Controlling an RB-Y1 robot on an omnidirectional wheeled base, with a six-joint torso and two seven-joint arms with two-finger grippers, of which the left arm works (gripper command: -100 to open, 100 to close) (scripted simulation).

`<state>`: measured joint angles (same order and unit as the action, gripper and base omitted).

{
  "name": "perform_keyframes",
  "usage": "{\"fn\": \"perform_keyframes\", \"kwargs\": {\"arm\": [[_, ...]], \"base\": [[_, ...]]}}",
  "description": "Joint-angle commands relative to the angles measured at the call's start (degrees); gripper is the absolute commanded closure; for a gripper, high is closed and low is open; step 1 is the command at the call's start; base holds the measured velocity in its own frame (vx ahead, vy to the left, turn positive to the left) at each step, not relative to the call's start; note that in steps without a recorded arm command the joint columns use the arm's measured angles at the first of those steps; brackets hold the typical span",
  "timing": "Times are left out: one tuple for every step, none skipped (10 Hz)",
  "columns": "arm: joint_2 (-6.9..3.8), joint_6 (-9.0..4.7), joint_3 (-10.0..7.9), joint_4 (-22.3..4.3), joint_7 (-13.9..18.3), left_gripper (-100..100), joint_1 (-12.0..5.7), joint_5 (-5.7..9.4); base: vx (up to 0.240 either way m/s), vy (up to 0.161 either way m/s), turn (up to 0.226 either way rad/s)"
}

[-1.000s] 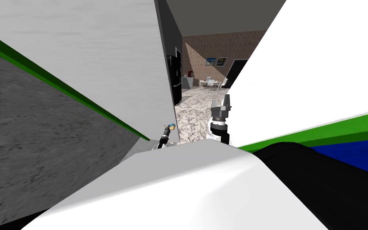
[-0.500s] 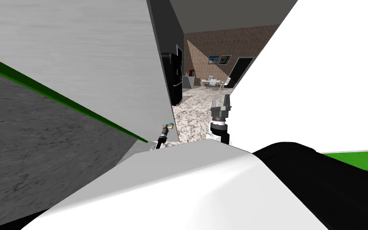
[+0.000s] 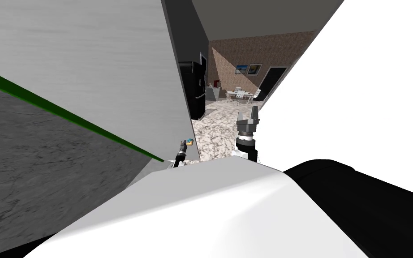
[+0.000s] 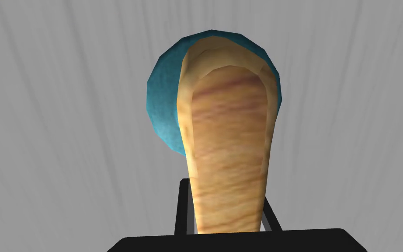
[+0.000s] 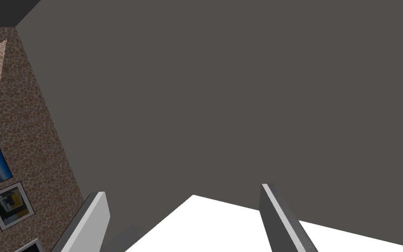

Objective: Push the door open

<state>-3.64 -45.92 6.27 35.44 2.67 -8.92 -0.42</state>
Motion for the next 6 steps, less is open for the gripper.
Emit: {"fn": "perform_keyframes", "kwargs": {"arm": [[-0.48,0.02,-1.79,-0.2,-0.6,100,-1.07,0.84],[-0.44,0.04,-2.21,-0.2,-0.8,100,-1.09,1.04],[-0.35,0.06,-3.05,-0.3,-1.1,100,-1.14,1.45],[-0.21,0.09,-3.84,-0.4,-1.5,100,-1.18,1.84],[-0.04,0.12,-4.62,-0.5,-1.8,100,-1.22,2.23],[0.18,0.14,-5.33,-0.6,-2.1,100,-1.26,2.57]], "base": [[0.137,-0.125,0.062],[0.152,-0.111,0.047],[0.169,-0.117,0.076],[0.169,-0.137,0.075],[0.191,-0.154,0.069],[0.174,-0.16,0.088]]}}
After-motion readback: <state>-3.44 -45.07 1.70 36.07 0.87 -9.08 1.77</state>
